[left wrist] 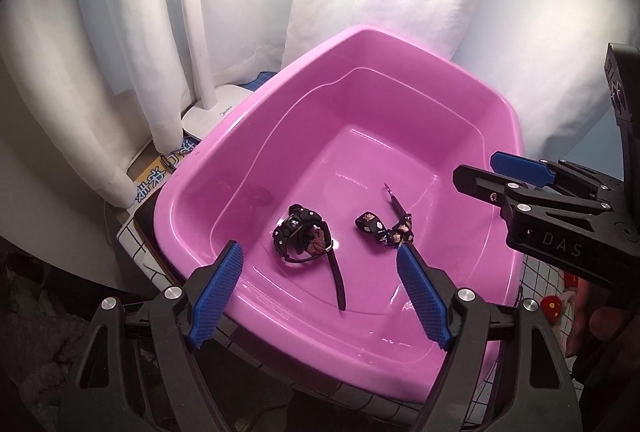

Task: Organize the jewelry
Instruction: 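Withdraw both tools from the tub back over the table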

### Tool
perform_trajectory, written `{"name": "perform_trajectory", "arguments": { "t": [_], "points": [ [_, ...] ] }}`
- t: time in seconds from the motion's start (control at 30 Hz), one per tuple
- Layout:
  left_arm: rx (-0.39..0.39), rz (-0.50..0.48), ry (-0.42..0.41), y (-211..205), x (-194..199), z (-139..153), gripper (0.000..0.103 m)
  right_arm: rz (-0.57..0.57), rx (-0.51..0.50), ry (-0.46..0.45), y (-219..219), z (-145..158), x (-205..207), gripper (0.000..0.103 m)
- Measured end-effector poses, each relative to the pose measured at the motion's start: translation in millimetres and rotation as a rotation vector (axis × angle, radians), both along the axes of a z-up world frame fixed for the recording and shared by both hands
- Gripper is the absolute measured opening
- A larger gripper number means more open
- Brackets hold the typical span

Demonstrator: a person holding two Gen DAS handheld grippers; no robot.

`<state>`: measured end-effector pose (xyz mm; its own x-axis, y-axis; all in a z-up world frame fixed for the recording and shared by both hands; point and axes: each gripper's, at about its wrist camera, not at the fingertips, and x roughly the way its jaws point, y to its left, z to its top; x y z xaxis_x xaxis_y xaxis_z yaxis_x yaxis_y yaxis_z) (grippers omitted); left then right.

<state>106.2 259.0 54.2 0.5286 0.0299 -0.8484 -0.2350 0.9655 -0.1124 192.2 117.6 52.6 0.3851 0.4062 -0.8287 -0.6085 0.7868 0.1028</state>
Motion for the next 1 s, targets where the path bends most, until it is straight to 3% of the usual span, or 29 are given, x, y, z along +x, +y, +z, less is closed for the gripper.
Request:
{"name": "perform_trajectory", "arguments": {
  "t": [0.47,0.73,1.0],
  "points": [
    [0.023,-0.026,-0.080,-60.6,-49.8,21.1,0.079,-0.127,0.092,-0.094,-105.9,17.4,-97.2,0.061],
    [0.014,-0.101,-0.097,-126.3,-79.1,17.1,0.081,-0.270,0.129,-0.093,-200.6,-12.0,-166.3,0.062],
    [0.026,-0.183,-0.078,-198.0,-107.1,-10.6,0.083,-0.476,0.114,-0.042,-320.3,-59.7,-233.5,0.062]
  ]
}}
